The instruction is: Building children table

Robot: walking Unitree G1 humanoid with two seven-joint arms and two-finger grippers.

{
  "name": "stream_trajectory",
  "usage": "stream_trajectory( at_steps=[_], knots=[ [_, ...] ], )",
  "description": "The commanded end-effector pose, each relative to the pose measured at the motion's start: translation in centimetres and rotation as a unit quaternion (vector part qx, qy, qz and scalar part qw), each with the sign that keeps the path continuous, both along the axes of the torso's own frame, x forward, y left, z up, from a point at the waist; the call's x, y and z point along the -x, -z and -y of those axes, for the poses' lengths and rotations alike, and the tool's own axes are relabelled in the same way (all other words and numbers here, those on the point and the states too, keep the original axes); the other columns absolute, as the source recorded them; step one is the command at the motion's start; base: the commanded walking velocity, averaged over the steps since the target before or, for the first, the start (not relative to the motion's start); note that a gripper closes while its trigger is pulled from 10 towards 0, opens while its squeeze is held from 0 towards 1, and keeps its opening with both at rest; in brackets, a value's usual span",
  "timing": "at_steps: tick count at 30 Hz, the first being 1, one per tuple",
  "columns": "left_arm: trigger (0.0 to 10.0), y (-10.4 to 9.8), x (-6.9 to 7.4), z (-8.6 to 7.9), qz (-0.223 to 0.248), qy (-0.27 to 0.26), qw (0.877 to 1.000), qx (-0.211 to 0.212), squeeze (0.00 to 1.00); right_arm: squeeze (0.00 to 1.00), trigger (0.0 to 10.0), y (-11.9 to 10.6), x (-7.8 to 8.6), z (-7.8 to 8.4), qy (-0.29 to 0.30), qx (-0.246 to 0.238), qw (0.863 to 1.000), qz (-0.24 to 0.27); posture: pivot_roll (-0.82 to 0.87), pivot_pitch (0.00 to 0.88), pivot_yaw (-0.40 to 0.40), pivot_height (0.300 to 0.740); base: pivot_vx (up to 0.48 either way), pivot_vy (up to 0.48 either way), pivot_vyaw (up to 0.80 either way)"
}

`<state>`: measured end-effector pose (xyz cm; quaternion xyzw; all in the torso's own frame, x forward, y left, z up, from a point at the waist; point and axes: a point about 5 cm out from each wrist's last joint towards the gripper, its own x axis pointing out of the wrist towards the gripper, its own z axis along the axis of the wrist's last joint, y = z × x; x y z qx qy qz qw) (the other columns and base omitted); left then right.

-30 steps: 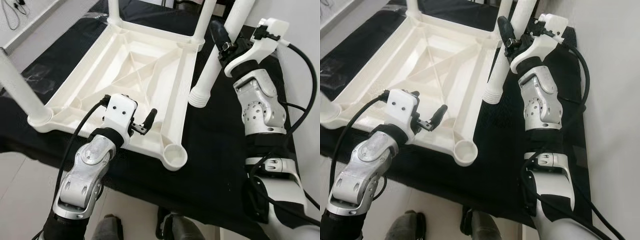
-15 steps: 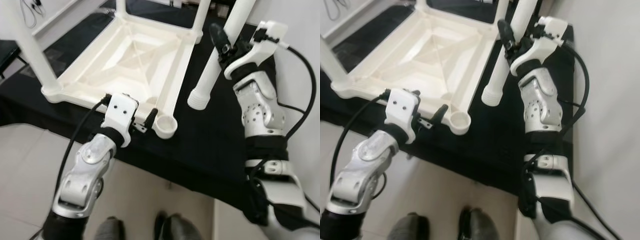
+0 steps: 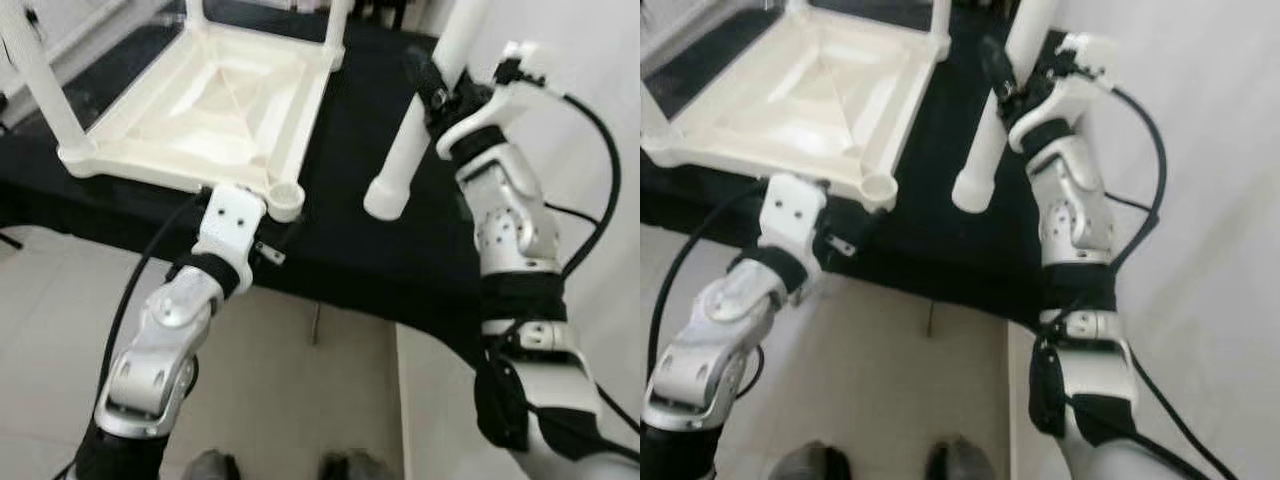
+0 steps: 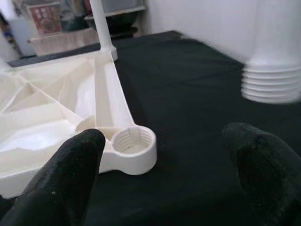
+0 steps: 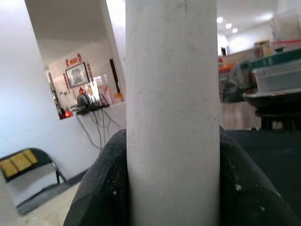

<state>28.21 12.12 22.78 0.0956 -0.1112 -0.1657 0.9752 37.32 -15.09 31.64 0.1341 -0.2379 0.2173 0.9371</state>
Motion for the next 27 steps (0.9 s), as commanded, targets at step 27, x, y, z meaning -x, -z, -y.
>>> stream_trajectory(
  at_steps=[27],
  knots=[
    [10.0,-8.0,0.0,0.3,0.048,0.192,0.974,0.113,0.00,0.00,10.0,-4.2,4.7,-8.7,-0.214,0.057,0.964,0.145,0.08,0.153,-0.072,0.740,0.000,0.000,-0.49]
  ],
)
